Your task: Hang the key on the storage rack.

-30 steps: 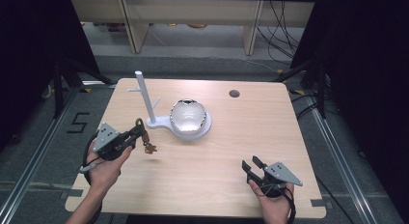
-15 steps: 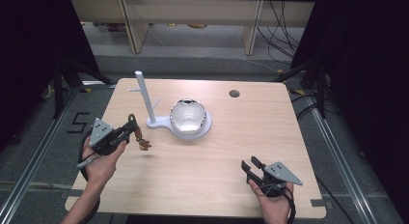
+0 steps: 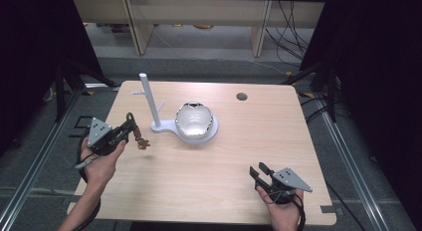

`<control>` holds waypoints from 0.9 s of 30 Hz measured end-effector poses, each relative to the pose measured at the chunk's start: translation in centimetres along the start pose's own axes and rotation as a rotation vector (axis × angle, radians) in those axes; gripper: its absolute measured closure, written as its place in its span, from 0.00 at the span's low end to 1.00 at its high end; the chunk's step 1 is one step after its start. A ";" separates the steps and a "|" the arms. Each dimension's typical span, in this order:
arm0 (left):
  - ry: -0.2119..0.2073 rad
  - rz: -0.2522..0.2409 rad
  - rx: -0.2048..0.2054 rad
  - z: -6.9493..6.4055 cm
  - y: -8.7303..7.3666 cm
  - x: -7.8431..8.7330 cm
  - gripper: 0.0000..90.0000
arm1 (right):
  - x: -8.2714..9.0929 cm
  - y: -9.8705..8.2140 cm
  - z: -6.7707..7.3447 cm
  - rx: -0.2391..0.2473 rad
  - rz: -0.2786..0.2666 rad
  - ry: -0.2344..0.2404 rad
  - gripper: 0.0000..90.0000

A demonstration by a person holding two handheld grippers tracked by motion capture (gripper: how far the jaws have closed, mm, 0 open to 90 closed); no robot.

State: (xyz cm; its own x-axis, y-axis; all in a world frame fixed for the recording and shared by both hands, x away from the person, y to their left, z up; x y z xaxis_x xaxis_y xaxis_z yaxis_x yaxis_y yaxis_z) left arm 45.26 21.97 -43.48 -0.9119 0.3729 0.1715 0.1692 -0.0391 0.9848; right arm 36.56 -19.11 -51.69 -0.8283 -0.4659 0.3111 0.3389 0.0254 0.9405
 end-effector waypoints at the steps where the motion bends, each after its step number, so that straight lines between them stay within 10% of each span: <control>1: 0.004 -0.001 0.002 0.1 0.0 0.0 0.92 | 0.0 0.0 0.0 0.001 0.003 -0.003 0.65; 27: 0.089 0.030 0.038 3.3 0.1 -2.2 0.92 | -0.1 -0.4 0.0 -0.009 0.007 0.007 0.66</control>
State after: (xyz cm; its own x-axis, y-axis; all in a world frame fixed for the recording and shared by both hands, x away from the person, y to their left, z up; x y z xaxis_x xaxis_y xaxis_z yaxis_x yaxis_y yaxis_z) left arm 48.54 24.17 -43.81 -0.9356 0.2882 0.2041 0.2092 -0.0134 0.9778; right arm 36.48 -19.09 -52.05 -0.8227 -0.4721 0.3167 0.3487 0.0210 0.9370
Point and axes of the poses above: each handheld gripper's, and its own axes: x roughly backward along the jaws, y roughly out of its top, z roughly to its left, the point moved 8 cm from there along -x, roughly forward along the jaws, and after that the axes turned 2 degrees about -z, right-handed, at the moved point
